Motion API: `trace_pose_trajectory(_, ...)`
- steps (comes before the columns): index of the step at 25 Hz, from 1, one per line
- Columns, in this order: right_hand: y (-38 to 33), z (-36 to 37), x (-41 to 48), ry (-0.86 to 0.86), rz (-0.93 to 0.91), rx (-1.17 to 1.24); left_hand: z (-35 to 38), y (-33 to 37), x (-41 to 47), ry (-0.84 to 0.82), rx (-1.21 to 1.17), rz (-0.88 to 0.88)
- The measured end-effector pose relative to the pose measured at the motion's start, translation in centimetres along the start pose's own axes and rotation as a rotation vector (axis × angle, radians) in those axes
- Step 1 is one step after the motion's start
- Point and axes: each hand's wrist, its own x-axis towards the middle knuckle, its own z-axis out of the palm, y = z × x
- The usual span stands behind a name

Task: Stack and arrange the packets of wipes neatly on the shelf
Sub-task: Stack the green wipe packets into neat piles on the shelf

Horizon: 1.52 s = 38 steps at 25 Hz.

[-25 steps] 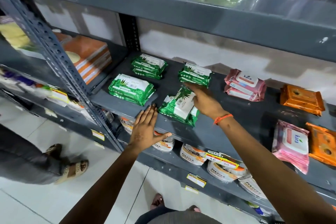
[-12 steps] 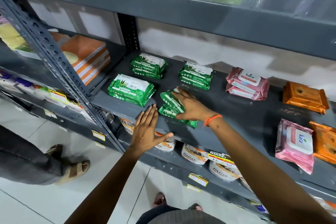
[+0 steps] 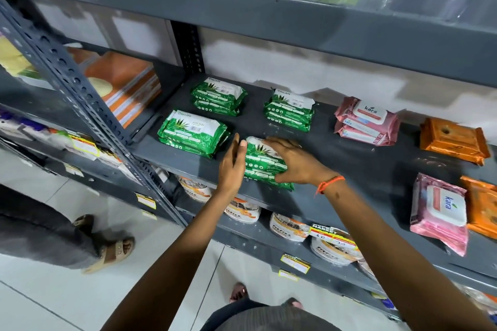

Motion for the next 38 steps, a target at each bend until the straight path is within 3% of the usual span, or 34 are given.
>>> trace_pose_trajectory(2,0.1,0.8,-0.6,0.168,0.102,0.120,0.4,0.4,0.3,0.014,0.003,-0.014)
trace_pose_trajectory(5,-1.3,3.0,-1.2,0.485,0.505,0.669,0.6,0.5,0.4,0.038,-0.066,-0.028)
trace_pose_trajectory(7,-2.3,4.3,-1.0,0.514,0.616,1.007,0.8,0.6,0.3,0.044,-0.152,-0.022)
trace_pose_trajectory(10,-2.7,4.5,-0.8,0.565,0.648,1.199,0.8,0.6,-0.2,0.066,-0.256,-0.038)
trace_pose_trajectory(14,-3.3,5.2,-1.2,0.643,0.707,1.201,0.9,0.0,-0.8,0.060,-0.284,-0.045)
trace_pose_trajectory(20,-3.5,4.1,0.0,0.673,0.673,1.402,1.0,0.9,0.2,0.115,-0.412,-0.084)
trace_pose_trajectory(29,-1.8,3.2,1.1,0.565,0.630,1.266,1.3,0.5,0.8,0.120,-0.216,-0.058)
trace_pose_trajectory(38,-4.0,4.9,0.7,0.744,0.686,1.329,0.8,0.1,2.3,0.039,-0.153,0.018)
